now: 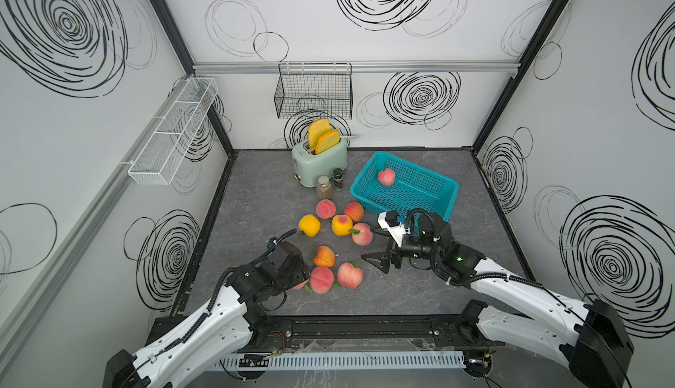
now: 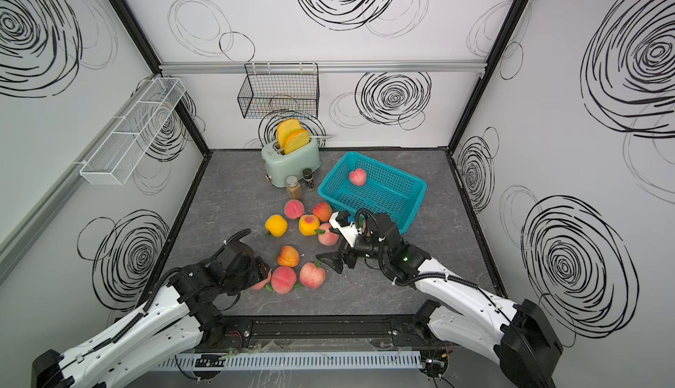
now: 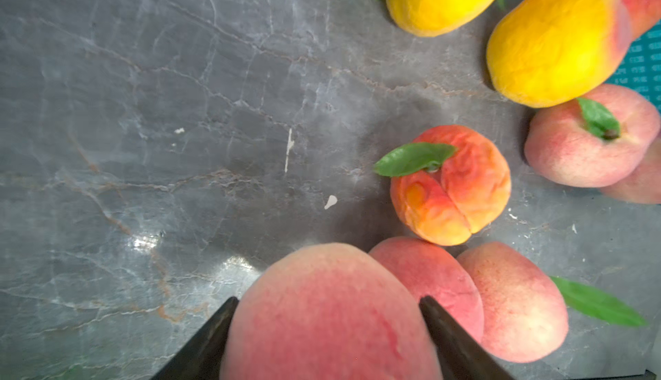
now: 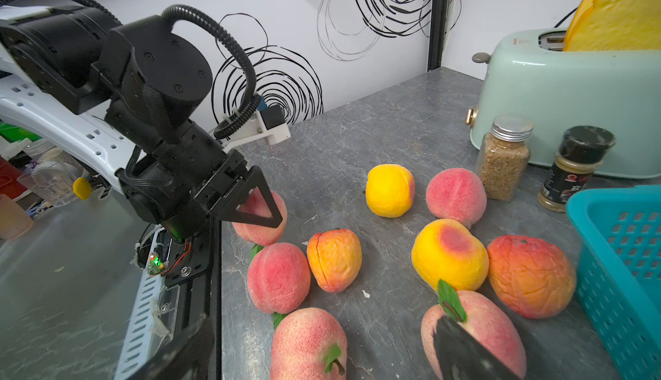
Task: Put the peaches into the basket
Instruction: Pick up the peach from the center of the board.
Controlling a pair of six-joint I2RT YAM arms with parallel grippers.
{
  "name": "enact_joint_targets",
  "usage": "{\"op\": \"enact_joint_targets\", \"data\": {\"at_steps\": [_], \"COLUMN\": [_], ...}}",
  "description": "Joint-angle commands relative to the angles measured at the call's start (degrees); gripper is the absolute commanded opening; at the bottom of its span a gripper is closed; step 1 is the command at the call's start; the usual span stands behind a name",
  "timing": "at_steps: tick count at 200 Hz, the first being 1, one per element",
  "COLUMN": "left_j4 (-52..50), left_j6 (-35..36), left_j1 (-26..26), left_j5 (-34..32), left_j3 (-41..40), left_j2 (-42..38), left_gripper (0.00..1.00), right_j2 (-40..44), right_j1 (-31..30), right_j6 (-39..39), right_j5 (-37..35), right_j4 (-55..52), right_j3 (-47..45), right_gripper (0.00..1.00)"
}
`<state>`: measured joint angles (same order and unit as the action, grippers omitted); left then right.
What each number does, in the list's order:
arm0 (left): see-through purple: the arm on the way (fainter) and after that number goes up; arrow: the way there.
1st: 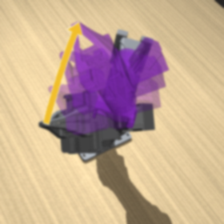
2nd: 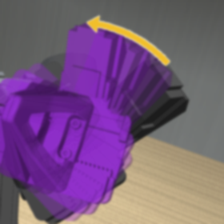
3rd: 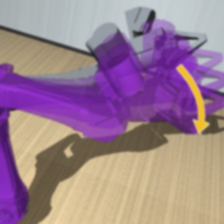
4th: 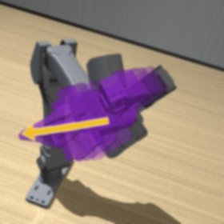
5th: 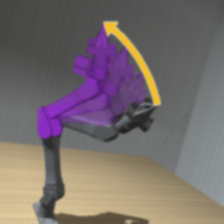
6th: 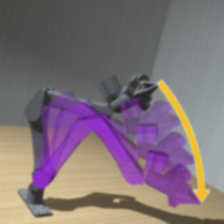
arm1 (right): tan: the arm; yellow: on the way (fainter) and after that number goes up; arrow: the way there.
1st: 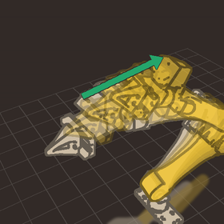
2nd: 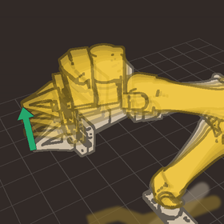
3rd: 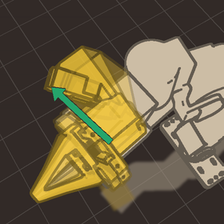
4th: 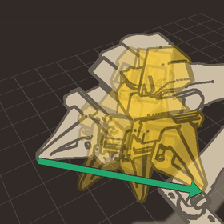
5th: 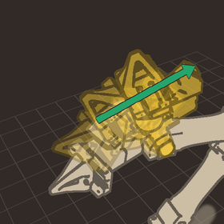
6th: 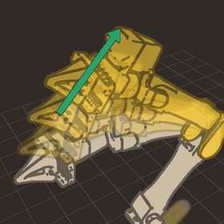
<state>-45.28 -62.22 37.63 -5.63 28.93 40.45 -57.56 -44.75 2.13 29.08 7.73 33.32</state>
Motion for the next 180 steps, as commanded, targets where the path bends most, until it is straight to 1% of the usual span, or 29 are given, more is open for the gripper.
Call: {"op": "enact_joint_targets", "data": {"at_steps": [1,24,40,76,113,134,157,180], "left_j4": [-1.5,0.2,2.6,9.0,17.4,23.5,30.6,34.6], "left_j6": [2.8,5.4,7.0,8.5,10.2,11.0,13.3,16.2], "left_j1": [0.3,0.3,0.4,1.5,3.4,5.1,6.3,7.3], "left_j5": [-3.9,-3.8,-2.7,-1.3,-0.1,0.4,2.4,3.8], "left_j3": [2.9,5.0,5.9,5.6,4.8,4.6,5.2,7.8], "left_j2": [-0.2,0.6,1.1,1.1,2.1,3.6,7.3,12.1], "left_gripper": [0.7,0.69,0.67,0.68,0.69,0.69,0.7,0.7], "right_j2": [-1.3,-2.1,-2.5,-3.0,-1.2,-0.1,0.9,2.7], "right_j1": [0.3,0.3,0.3,0.3,0.3,0.4,0.9,0.9], "right_j6": [-0.5,-0.4,-0.7,-1.0,-0.5,-0.6,-0.4,-0.8], "right_j5": [-0.1,-0.6,-1.6,-3.4,-3.6,-4.5,-2.0,-1.2], "right_j4": [-0.2,-0.7,-1.6,-5.1,-5.6,-5.8,-5.8,-5.0], "right_j3": [1.1,1.7,2.4,4.9,4.6,4.1,4.2,3.4], "right_gripper": [0.99,0.99,0.99,0.99,0.99,0.99,0.99,0.99]}}
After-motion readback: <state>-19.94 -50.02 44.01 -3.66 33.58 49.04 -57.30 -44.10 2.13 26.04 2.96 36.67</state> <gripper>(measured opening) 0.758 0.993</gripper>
